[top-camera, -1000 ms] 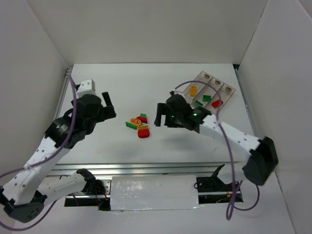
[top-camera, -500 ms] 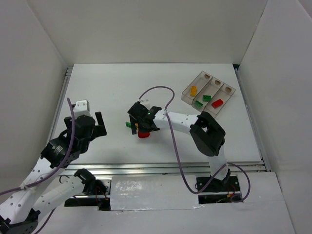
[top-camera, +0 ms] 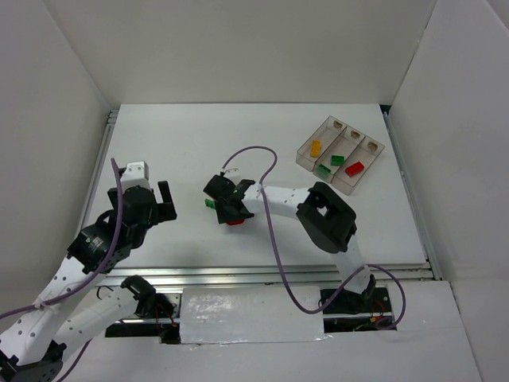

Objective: Sort the legos into containers by color

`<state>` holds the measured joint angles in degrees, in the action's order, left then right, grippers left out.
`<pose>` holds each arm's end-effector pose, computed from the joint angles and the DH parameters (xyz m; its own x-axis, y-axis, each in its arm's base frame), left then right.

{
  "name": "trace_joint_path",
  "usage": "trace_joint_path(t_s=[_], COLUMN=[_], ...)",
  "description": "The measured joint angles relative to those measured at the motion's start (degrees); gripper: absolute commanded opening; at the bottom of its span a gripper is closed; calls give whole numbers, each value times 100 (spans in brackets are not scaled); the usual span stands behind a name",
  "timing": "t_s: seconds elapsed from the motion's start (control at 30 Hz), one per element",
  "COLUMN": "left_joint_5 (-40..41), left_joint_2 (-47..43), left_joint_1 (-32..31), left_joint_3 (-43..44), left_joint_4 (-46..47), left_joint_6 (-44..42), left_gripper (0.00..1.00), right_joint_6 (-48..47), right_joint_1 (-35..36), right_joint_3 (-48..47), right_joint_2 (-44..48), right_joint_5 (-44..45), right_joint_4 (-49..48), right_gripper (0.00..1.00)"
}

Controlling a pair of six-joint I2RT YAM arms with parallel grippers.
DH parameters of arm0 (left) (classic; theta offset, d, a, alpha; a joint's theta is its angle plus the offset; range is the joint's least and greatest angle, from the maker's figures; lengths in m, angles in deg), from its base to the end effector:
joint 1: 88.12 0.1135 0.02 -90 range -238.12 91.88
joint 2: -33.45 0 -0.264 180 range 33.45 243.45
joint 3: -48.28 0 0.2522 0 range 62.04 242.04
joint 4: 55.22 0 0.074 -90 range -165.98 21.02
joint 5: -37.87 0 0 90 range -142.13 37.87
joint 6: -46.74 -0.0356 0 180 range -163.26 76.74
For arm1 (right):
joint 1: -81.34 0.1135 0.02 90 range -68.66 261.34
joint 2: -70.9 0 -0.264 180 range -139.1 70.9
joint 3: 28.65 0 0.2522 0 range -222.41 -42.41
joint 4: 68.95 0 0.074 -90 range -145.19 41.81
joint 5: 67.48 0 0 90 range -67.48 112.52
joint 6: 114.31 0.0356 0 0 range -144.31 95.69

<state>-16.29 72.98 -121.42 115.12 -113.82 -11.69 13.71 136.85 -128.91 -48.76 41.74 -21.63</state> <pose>0.1187 -0.0531 0.3438 -0.3839 -0.2556 -0.8873 -0.2044 0.9606 -0.1883 0.2537 0.3486 0.1603 -0.8438 -0.2011 -0.4976 -0.2347 0.9721 0.0052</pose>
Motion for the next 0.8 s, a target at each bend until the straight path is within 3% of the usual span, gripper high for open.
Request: trace_joint_path(t_s=[0.07, 0.23, 0.27, 0.33, 0.47, 0.63, 0.8], left_joint_5=[-17, -63, -92, -232, -946, -2879, -4894], left_joint_2=[-7, -31, -28, -11, 94, 435, 1043], left_joint_1=[11, 17, 17, 22, 46, 57, 57], left_joint_3=[0, 0, 0, 0, 2, -120, -647], left_joint_4=[7, 15, 17, 22, 166, 1008, 2216], left_joint_6=[-4, -11, -9, 2, 120, 463, 1058], left_gripper=[99, 99, 100, 100, 99, 100, 100], right_joint_6=[2, 26, 24, -59, -678, -1836, -2559], right_joint_1=[4, 61, 83, 151, 361, 511, 511], right_joint_3=[66, 599, 817, 1263, 2256, 3296, 3622], right_joint_2=[28, 400, 570, 999, 2302, 4245, 5558], right_joint_5=[28, 122, 136, 164, -15, -911, -1631], right_joint_4=[-61, -229, -269, -328, -807, -1537, -1646], right_gripper=[57, 18, 16, 2, 0, 0, 0])
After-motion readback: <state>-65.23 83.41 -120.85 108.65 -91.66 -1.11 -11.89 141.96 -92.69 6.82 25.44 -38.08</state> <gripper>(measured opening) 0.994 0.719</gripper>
